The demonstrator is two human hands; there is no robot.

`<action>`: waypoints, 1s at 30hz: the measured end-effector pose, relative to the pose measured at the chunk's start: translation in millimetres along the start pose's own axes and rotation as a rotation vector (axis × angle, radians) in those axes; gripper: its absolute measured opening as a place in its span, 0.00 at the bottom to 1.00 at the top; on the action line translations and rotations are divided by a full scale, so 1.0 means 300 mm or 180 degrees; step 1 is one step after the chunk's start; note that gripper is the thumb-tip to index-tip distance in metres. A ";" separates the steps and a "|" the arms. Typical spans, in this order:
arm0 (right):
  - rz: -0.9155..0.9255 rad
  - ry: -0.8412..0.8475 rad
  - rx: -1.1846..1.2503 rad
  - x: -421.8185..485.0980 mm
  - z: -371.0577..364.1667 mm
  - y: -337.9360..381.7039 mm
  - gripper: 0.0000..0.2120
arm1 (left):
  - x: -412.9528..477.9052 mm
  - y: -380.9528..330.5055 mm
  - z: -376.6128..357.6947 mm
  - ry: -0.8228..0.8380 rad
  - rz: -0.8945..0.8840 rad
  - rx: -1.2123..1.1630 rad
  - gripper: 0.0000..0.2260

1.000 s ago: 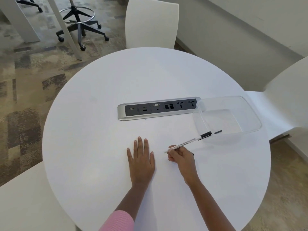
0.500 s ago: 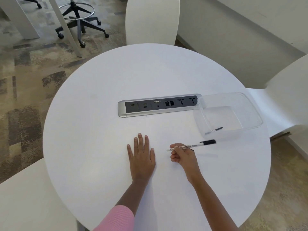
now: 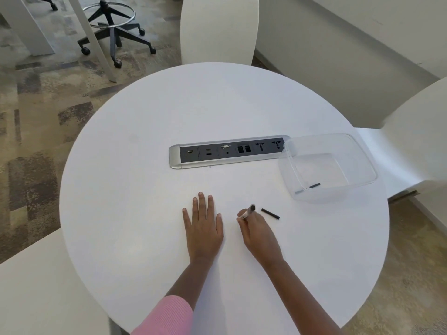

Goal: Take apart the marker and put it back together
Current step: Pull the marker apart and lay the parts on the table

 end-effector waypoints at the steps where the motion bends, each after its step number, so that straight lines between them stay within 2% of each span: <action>1: -0.0084 0.0016 0.0022 0.000 -0.007 -0.011 0.09 | 0.000 0.002 -0.004 0.0004 0.0007 0.0002 0.25; 6: 0.0144 -0.0748 0.0258 -0.017 0.084 0.045 0.06 | 0.002 0.005 -0.016 0.0039 0.0016 0.0016 0.24; 15: -0.0126 -0.1059 0.1288 -0.013 0.195 0.024 0.05 | -0.002 -0.003 0.008 -0.0025 0.0006 0.0091 0.25; 19: -0.0077 -0.0978 0.1295 0.032 0.251 0.065 0.12 | -0.001 -0.002 0.003 -0.0037 0.0012 0.0072 0.23; 23: -0.0218 -0.0833 0.1248 0.066 0.263 0.060 0.06 | -0.001 -0.001 -0.003 0.0003 0.0006 0.0100 0.23; 26: -0.0476 -0.0440 0.0872 0.082 0.224 0.025 0.04 | 0.001 -0.001 0.000 -0.0038 0.0012 0.0066 0.23; 30: -0.0633 0.0117 0.0151 0.063 0.142 -0.019 0.14 | -0.002 -0.007 0.010 -0.0056 -0.0017 0.0045 0.24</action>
Point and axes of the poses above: each hand's wrist, its own x-axis towards the middle knuckle, its own z-axis out of the back of the hand, y = z × x, the point moved 9 cm from there along x, towards the middle knuckle, and after that the axes turned 7 degrees about y, right-handed, at the moved point
